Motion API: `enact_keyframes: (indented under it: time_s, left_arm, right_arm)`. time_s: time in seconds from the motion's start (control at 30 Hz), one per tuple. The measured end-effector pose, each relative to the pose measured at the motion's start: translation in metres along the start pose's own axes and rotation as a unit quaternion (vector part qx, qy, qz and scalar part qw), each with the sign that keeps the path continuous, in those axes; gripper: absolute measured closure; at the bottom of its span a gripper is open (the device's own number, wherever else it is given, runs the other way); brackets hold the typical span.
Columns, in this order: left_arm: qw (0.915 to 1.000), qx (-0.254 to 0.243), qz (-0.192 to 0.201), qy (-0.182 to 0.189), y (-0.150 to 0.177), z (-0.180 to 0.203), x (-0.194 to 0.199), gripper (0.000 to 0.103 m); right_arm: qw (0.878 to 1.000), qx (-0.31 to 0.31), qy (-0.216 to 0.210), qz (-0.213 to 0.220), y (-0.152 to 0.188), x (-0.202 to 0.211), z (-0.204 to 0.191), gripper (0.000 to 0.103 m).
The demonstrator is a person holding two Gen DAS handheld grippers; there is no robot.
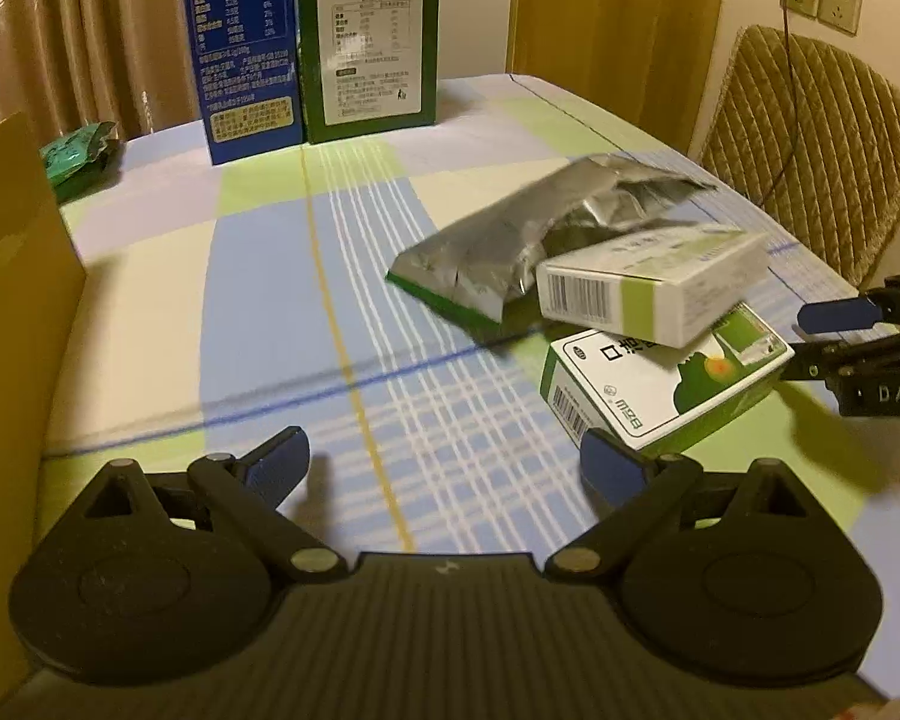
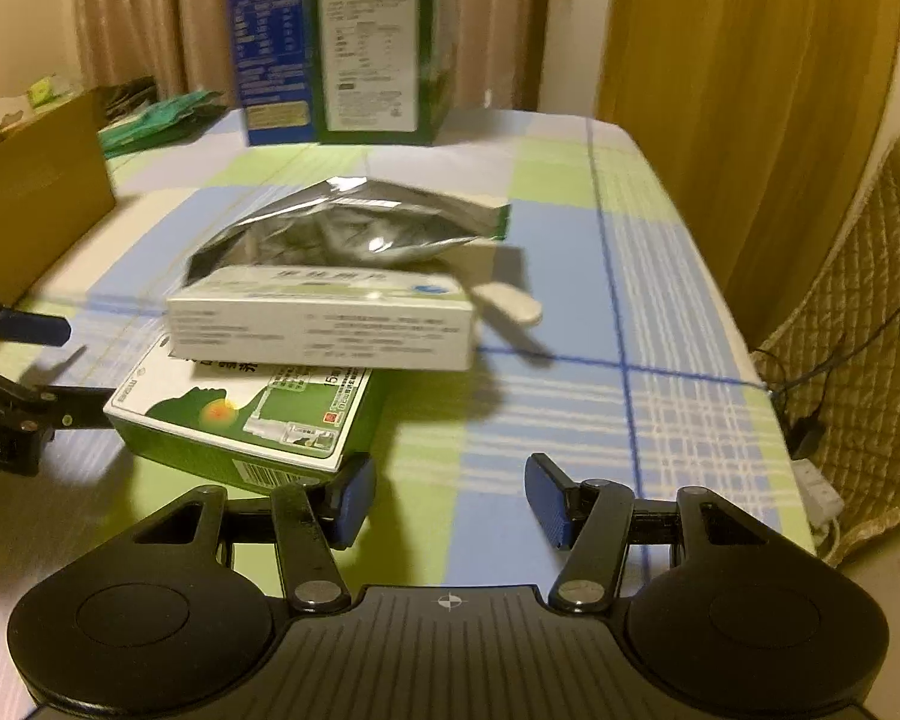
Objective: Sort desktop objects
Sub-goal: 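Pull the green-and-white lozenge box off the stack and grasp it with the left gripper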
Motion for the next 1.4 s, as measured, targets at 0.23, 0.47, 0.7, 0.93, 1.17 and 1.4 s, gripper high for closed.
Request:
enact_keyframes:
  time_s: [0.23,0.47,0.7,0.93,1.17,1.4]
  left_arm:
    - [0.9998,-0.005,-0.02,-0.006,0.032,-0.002,0.041,0.008]
    - [0.9987,-0.046,-0.015,0.015,0.047,-0.001,0.084,0.008]
    - [0.9842,-0.145,0.003,0.101,0.028,0.036,0.073,0.007]
    - [0.9732,-0.184,-0.043,0.131,0.022,0.063,0.032,0.023]
    - [0.9781,-0.163,-0.059,0.116,0.03,0.06,0.039,0.046]
    - [0.9986,-0.023,-0.047,0.009,0.042,0.005,0.061,0.052]
  right_arm:
    - [0.999,0.025,-0.022,-0.003,0.013,0.021,-0.028,0.049]
    - [1.0,0.004,-0.025,0.005,0.018,0.036,-0.031,0.049]
    - [1.0,-0.016,-0.017,0.012,0.016,0.031,-0.024,0.025]
    - [1.0,-0.02,0.0,0.007,0.014,0.023,-0.016,0.017]
    - [0.999,-0.032,-0.004,0.014,0.009,0.022,-0.01,0.015]
    - [0.999,-0.023,-0.018,0.033,0.001,0.019,-0.015,0.014]
Point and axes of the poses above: each gripper's, at about its wrist camera, not at the fingertips, and x roughly against the way its jaws point, z to its right, y to its underside, the point moved 4 cm from there along -x, roughly the way its jaws point, and after that the axes turned 7 degrees about x, right-handed, at the moved point
